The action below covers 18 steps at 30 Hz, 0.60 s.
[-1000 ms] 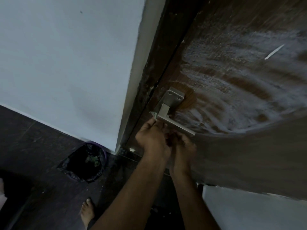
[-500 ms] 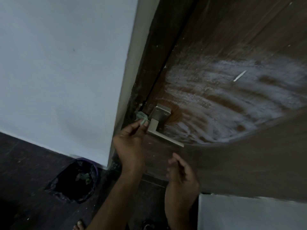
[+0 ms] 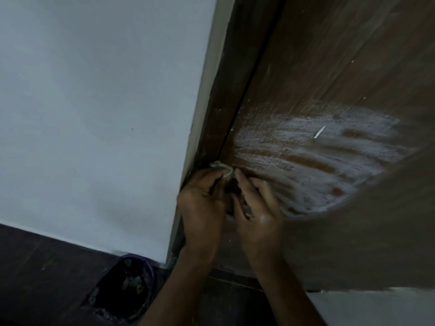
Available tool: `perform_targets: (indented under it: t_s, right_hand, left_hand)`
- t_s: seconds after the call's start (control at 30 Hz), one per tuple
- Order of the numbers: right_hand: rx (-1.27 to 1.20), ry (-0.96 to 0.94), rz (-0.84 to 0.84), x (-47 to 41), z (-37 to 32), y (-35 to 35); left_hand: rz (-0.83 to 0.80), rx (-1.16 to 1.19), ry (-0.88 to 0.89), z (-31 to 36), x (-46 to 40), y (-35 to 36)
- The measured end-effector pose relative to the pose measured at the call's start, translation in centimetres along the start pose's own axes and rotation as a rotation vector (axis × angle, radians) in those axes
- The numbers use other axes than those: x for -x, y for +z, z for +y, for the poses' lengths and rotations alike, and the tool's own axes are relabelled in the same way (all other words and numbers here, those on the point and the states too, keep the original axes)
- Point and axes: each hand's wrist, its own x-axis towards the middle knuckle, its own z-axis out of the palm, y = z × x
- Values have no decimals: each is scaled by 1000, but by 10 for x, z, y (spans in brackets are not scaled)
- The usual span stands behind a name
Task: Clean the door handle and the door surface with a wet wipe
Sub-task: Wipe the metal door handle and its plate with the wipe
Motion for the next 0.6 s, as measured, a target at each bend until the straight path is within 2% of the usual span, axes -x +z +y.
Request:
perform_targets:
  t_s: [0.07, 0.17, 0.23, 0.3, 0.4, 0.5, 0.6]
  right_hand:
    - [27, -39, -13, -4, 4, 4]
    - [-69, 74, 39, -8, 5, 13]
    - [-91, 65, 64, -9, 7, 17]
    - [-89, -1, 45, -10, 14, 14]
    - [145, -262, 96, -24, 24, 1]
    - [159, -273, 238, -33, 25, -3]
    - [174, -260, 182, -30, 19, 2]
  left_hand:
    - [-31, 54, -48, 11, -2, 0]
    - [-47, 140, -176, 24, 0, 1]
    - [-56, 142, -212, 27, 1, -1]
    - [-77, 111, -208, 28, 4, -4]
    - [-82, 59, -147, 30, 8, -8]
    - [-27, 68, -145, 34, 11, -8]
    - [17, 34, -125, 37, 13, -9]
